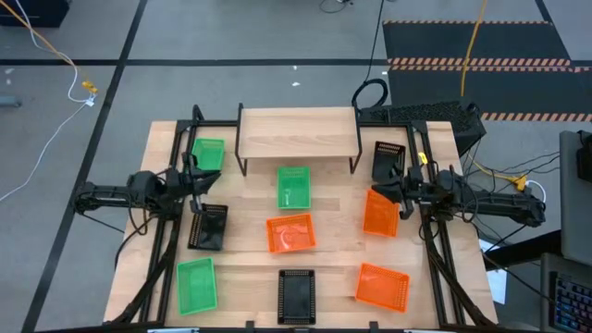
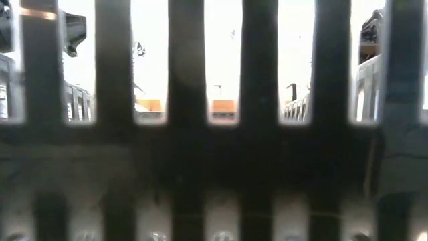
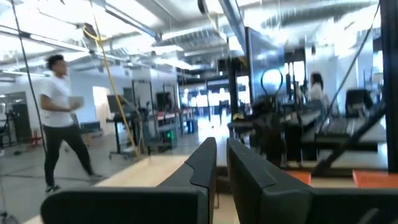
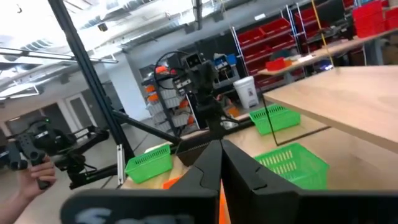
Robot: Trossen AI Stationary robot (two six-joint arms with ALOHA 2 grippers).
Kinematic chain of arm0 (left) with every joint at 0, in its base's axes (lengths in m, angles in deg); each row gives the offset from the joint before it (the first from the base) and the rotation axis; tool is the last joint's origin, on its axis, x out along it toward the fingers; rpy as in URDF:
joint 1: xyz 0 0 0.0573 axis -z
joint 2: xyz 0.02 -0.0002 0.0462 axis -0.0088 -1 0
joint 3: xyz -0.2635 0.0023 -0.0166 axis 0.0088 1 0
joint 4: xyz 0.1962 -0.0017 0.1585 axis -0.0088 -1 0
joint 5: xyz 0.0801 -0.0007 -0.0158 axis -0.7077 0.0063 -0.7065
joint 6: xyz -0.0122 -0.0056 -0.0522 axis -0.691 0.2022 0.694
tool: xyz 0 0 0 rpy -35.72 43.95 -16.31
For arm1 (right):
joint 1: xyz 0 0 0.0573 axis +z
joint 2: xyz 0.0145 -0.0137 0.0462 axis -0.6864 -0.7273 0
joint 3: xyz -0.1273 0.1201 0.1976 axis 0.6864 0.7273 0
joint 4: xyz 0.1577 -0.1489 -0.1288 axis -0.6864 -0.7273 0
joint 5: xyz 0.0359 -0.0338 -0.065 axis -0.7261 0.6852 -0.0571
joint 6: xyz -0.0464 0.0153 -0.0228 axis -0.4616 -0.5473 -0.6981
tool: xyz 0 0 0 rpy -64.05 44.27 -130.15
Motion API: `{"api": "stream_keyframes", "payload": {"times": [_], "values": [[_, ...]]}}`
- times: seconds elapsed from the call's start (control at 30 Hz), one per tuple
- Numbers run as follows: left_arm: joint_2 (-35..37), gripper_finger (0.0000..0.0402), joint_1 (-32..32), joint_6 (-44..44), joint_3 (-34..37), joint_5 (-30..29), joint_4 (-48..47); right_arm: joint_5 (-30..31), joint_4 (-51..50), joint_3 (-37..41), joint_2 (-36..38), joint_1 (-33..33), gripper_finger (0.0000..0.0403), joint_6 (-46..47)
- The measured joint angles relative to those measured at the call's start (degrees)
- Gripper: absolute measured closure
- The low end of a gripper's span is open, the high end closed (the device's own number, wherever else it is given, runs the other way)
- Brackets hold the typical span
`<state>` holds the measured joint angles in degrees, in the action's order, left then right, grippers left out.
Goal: Stack baskets on shelf by color
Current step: Put the top green bin on the shelf
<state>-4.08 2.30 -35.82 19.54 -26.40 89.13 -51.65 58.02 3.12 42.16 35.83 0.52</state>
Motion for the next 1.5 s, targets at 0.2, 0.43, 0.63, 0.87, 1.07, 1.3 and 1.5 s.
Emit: {"api": "stream_keyframes", "payload": {"times": [0.2, 0.43, 0.63, 0.87, 1.07, 1.3, 1.5], "values": [[0.0, 0.0360, 0.0, 4.7, 0.0, -3.2, 4.5, -1.5, 2.8, 0.0, -0.4, 0.0, 0.0403, -2.7], [-4.5, 0.0360, -0.8, 5.9, -1.5, -20.1, -11.5, -2.4, -0.1, 0.0, -0.6, 0.0, 0.0403, -6.1], [-15.9, 0.0319, -4.4, 19.0, -14.8, -21.4, -37.1, -2.9, -7.1, 0.0, -2.1, 0.0, 0.0403, -5.6], [-34.2, 0.0197, -7.6, 25.5, -34.7, -15.6, -64.1, 1.7, -7.1, 0.0, -5.5, 0.1, 0.0403, -2.6], [-49.5, 0.0134, -12.1, 24.8, -40.1, -12.9, -70.7, 6.3, -6.4, 0.0, -8.6, 0.1, 0.0403, -1.6], [-61.7, 0.0127, -20.7, 25.4, -39.9, -12.7, -70.8, 5.6, -2.7, 0.0, -11.9, 0.1, 0.0403, 0.5], [-66.4, 0.0138, -26.6, 31.9, -39.8, -8.1, -72.6, 2.8, -2.7, 0.0, -13.4, 0.1, 0.0403, 2.2]]}}
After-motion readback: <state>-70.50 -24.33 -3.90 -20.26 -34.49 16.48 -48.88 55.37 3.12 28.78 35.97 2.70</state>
